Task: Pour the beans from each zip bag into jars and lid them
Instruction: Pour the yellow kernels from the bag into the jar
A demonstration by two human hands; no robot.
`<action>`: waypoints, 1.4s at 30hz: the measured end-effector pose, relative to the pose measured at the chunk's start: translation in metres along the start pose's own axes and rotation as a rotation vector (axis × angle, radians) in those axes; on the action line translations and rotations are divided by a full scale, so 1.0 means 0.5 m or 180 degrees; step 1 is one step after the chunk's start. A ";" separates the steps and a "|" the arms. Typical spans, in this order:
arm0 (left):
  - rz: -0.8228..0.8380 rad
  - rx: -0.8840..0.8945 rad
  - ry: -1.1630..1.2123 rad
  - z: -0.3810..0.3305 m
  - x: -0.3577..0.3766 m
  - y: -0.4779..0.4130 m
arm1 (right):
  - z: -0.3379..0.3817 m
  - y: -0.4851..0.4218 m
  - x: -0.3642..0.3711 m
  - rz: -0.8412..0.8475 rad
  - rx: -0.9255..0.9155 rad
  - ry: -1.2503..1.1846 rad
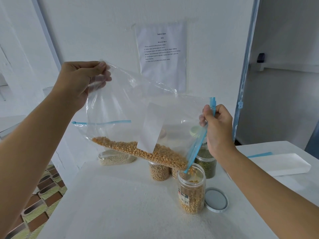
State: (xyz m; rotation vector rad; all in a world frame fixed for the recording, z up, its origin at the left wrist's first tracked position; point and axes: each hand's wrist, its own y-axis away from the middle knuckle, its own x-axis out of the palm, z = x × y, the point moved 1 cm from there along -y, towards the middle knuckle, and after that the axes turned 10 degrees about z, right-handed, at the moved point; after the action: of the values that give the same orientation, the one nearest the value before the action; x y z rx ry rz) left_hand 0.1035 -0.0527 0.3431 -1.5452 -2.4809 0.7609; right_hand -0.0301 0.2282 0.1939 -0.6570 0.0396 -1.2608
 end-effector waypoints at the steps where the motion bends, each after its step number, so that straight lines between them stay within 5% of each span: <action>1: 0.0018 0.0004 -0.0006 0.001 -0.001 -0.001 | 0.000 0.000 0.000 -0.0003 0.0002 0.0008; 42: 0.0160 0.0058 -0.0111 -0.012 0.006 -0.006 | 0.009 0.012 -0.007 0.0059 0.0038 0.0195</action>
State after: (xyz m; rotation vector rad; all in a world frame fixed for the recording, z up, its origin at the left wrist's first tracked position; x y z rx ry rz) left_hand 0.1020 -0.0492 0.3493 -1.6076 -2.4609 0.8226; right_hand -0.0243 0.2341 0.1938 -0.6062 0.0885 -1.2623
